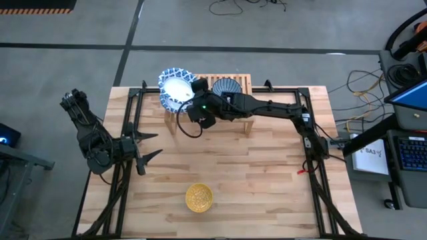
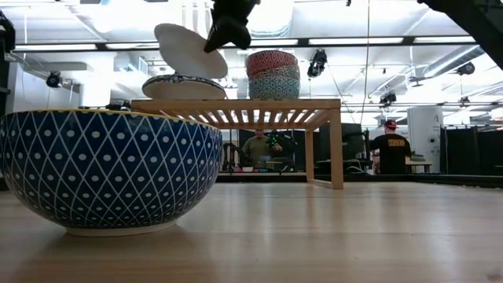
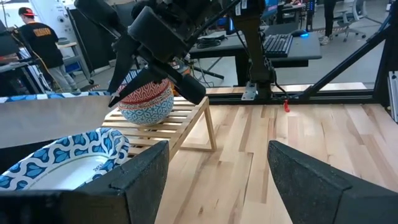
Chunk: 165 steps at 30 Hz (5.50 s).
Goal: Place and stack bowls onto a shelf
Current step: Stack the white patterned bowl on top of the white patterned bowl on the shelf, then stack the yellow patterned bowl on top of the blue patterned bowl on the shelf
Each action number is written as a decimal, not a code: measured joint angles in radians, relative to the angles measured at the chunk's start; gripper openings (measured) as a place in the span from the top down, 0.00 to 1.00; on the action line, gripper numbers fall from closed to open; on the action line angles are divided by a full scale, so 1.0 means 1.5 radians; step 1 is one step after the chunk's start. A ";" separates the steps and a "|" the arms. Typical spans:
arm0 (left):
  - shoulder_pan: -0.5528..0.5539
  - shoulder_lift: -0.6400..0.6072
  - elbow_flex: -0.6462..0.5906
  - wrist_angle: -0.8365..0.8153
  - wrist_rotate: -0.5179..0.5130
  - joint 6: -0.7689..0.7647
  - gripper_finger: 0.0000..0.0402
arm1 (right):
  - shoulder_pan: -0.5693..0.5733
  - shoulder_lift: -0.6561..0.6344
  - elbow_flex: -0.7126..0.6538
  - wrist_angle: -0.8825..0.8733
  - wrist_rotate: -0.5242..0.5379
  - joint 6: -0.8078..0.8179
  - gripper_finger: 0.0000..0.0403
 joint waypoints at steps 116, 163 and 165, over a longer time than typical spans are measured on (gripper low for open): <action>0.199 0.397 0.032 0.077 0.504 -0.510 0.44 | 0.394 -0.412 -0.842 0.595 0.130 0.554 0.98; 0.204 0.722 0.311 -0.191 0.549 -0.502 0.56 | 0.408 -0.412 -0.841 0.594 0.130 0.570 0.98; 0.204 0.724 0.310 -0.186 0.539 -0.500 0.53 | 0.408 -0.412 -0.841 0.594 0.130 0.570 0.98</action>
